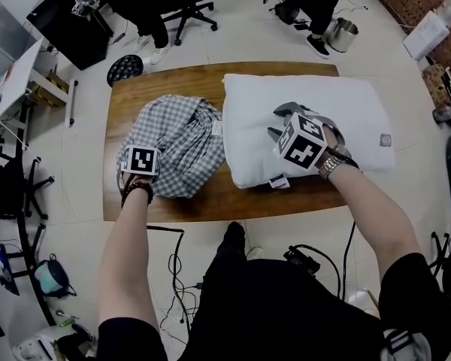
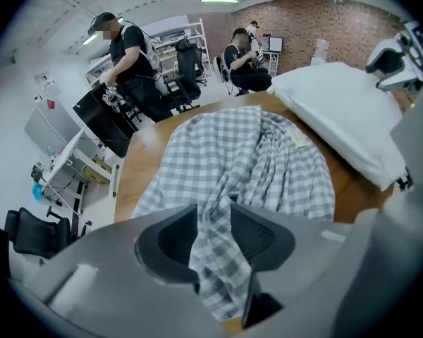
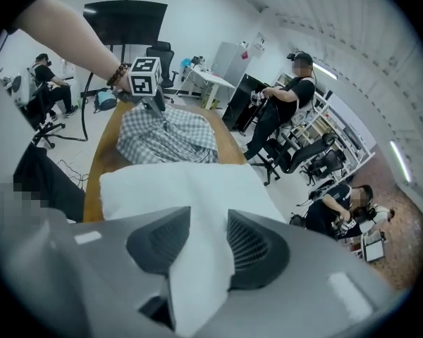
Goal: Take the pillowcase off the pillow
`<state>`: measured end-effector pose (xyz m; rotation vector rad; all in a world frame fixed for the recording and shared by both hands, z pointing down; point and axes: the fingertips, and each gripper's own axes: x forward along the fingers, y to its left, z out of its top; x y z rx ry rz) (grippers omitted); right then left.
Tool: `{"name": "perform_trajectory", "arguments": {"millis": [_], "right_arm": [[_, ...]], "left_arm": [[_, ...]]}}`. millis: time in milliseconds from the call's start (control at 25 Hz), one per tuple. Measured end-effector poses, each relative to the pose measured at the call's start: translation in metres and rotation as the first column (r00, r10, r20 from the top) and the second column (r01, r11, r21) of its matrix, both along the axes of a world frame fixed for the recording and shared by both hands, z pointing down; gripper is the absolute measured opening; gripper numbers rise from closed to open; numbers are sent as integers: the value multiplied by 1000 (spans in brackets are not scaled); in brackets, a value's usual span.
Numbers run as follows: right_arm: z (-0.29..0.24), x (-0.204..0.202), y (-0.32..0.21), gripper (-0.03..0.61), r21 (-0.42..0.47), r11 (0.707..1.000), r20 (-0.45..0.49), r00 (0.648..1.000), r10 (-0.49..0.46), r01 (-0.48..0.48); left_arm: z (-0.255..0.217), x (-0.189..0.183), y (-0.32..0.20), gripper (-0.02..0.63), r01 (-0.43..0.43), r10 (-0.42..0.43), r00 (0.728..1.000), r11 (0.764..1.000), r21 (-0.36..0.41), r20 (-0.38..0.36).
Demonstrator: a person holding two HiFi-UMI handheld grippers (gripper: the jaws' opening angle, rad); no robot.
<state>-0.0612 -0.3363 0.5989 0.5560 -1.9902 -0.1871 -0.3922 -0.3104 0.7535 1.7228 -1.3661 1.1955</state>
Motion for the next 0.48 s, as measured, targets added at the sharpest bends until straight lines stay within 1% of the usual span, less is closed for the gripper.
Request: {"name": "perform_trajectory", "arguments": {"millis": [40,80,160,280,480], "right_arm": [[-1,3,8,163,5,1000,-1,1000,1,-1],[-3,5,18,163,10,1000,-2,1000,2,-2],[-8,10,37,163,21,1000,0,1000,6,-6],[-16,15,63,163,44,999,15,1000,14,-15],[-31,16,109,157,76,996,72,997,31,-36]], "left_arm": [[-5,3,-9,152,-29,29,1000,996,85,10],[-11,7,-9,152,-47,45,999,990,132,18],[-25,19,5,152,-58,57,998,983,173,12],[-48,39,27,152,-60,66,998,973,221,-18],[-86,74,59,150,-92,112,993,947,308,-45]]}}
